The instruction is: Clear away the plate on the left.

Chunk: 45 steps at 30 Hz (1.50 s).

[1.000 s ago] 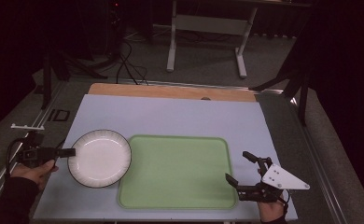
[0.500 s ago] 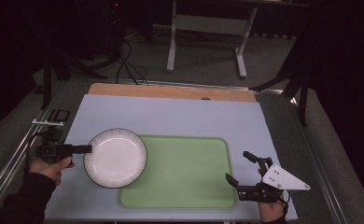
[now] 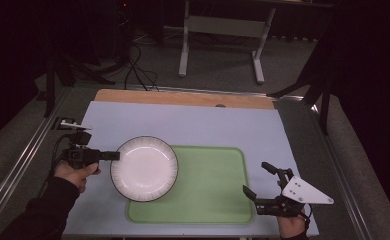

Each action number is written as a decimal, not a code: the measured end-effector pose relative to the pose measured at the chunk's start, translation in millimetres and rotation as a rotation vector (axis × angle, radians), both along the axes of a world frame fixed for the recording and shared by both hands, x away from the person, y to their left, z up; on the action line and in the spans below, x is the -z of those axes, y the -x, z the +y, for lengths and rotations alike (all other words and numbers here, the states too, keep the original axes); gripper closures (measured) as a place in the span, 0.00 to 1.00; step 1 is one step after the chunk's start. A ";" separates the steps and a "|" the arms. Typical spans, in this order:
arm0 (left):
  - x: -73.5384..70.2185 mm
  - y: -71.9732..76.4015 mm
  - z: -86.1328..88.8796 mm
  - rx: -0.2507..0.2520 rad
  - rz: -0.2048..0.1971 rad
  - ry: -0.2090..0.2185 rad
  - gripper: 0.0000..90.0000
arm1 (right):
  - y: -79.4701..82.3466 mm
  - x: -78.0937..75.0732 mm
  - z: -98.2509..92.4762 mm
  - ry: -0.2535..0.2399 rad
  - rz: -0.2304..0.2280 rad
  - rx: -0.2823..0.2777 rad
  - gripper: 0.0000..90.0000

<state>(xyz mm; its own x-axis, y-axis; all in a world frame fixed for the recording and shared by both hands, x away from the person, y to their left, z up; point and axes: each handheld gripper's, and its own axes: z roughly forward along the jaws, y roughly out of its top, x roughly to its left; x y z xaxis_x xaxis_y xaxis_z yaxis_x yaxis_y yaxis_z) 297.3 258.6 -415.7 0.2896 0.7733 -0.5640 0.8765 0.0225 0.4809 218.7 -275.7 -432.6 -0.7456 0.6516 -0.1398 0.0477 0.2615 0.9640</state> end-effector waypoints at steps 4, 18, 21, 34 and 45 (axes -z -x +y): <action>-1.0 -3.9 -14.5 0.028 -0.003 -0.009 0.95 | 0.4 -0.4 -0.5 0.000 -0.002 0.000 0.12; -0.4 -22.0 -69.1 0.123 -0.002 0.001 0.95 | 1.6 -2.0 -2.7 -0.010 -0.014 0.007 0.12; 1.7 -25.7 -80.2 0.151 0.005 0.006 0.95 | 1.7 -2.6 -4.0 -0.016 -0.017 0.011 0.12; 18.7 -38.4 -117.5 0.184 0.017 0.010 0.95 | 2.5 -4.6 -6.7 -0.029 -0.030 0.020 0.12; 52.7 -48.7 -131.9 0.172 0.075 0.018 0.94 | 2.1 -3.2 -5.9 -0.021 -0.026 0.017 0.12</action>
